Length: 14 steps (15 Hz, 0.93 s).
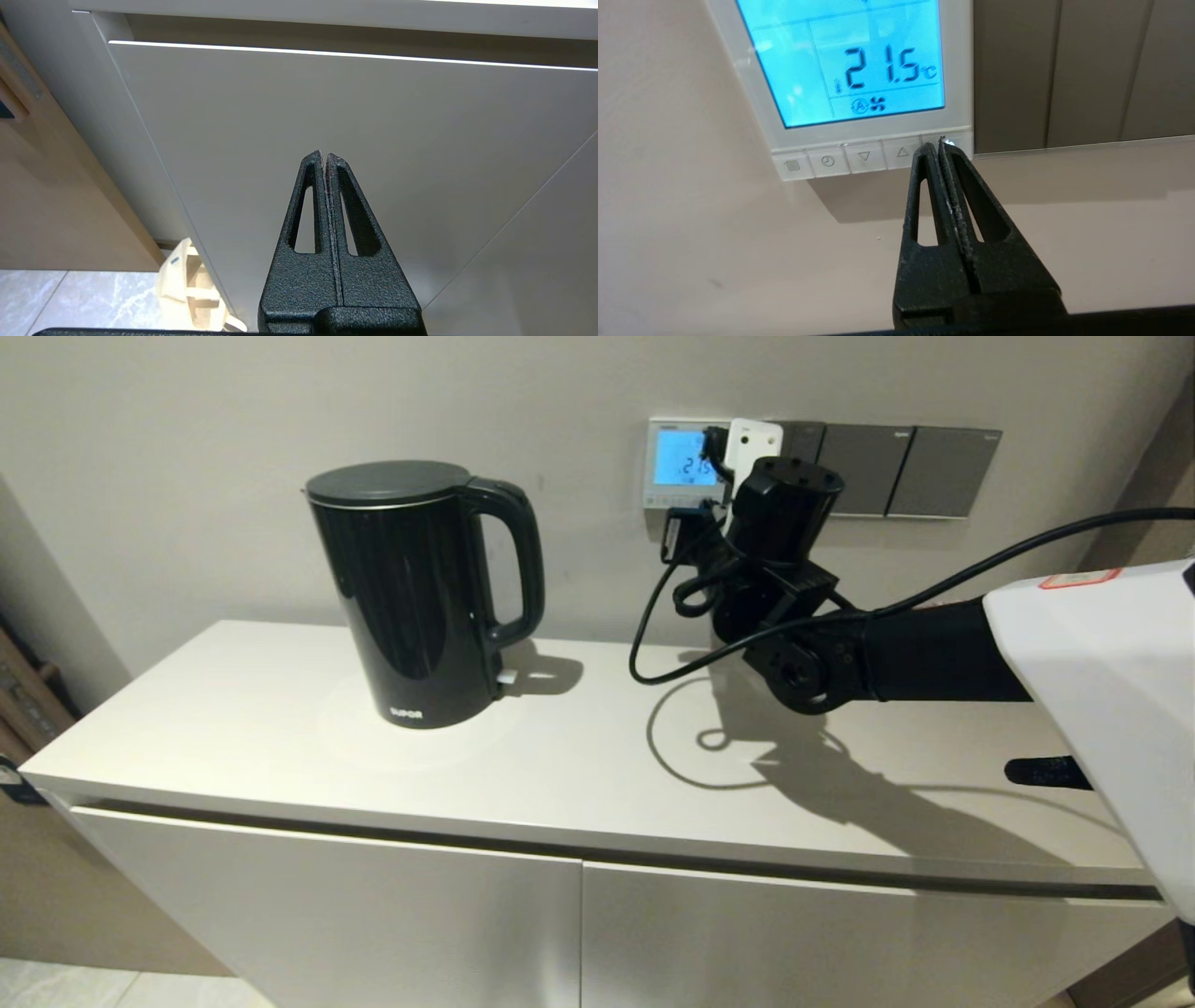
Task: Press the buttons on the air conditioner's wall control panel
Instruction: Turn on the central air conditioner, then press the temperature increase button
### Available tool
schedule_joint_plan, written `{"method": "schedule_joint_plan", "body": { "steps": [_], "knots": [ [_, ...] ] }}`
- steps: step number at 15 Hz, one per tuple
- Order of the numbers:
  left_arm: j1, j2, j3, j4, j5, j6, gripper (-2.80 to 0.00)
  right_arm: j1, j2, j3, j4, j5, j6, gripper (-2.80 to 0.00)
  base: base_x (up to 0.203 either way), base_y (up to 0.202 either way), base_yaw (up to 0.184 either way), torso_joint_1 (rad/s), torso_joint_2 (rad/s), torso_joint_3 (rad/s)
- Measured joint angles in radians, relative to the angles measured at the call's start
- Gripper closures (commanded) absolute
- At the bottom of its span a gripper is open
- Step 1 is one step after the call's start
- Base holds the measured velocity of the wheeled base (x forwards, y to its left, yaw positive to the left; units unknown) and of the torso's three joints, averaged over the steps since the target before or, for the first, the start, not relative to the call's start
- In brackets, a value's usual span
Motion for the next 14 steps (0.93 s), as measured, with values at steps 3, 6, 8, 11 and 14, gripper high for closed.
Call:
{"method": "schedule_joint_plan", "body": {
  "steps": [3, 6, 8, 11, 14],
  "knots": [
    [0.0, 0.0, 0.0, 0.0, 0.0, 0.0, 0.0, 0.025, -0.027, 0.045, -0.03, -0.003, -0.002, 0.0, 0.0, 0.0, 0.0, 0.0, 0.0, 0.0],
    [0.0, 0.0, 0.0, 0.0, 0.0, 0.0, 0.0, 0.047, -0.042, 0.056, -0.025, -0.004, -0.005, 0.0, 0.0, 0.0, 0.0, 0.0, 0.0, 0.0],
    [0.0, 0.0, 0.0, 0.0, 0.0, 0.0, 0.0, 0.057, -0.04, 0.052, -0.018, -0.004, -0.008, 0.0, 0.0, 0.0, 0.0, 0.0, 0.0, 0.0],
    [0.0, 0.0, 0.0, 0.0, 0.0, 0.0, 0.0, 0.053, -0.039, 0.039, -0.001, -0.004, -0.01, 0.0, 0.0, 0.0, 0.0, 0.0, 0.0, 0.0],
    [0.0, 0.0, 0.0, 0.0, 0.0, 0.0, 0.0, 0.046, -0.023, 0.008, 0.018, -0.004, -0.01, 0.0, 0.0, 0.0, 0.0, 0.0, 0.0, 0.0]
  ]
}}
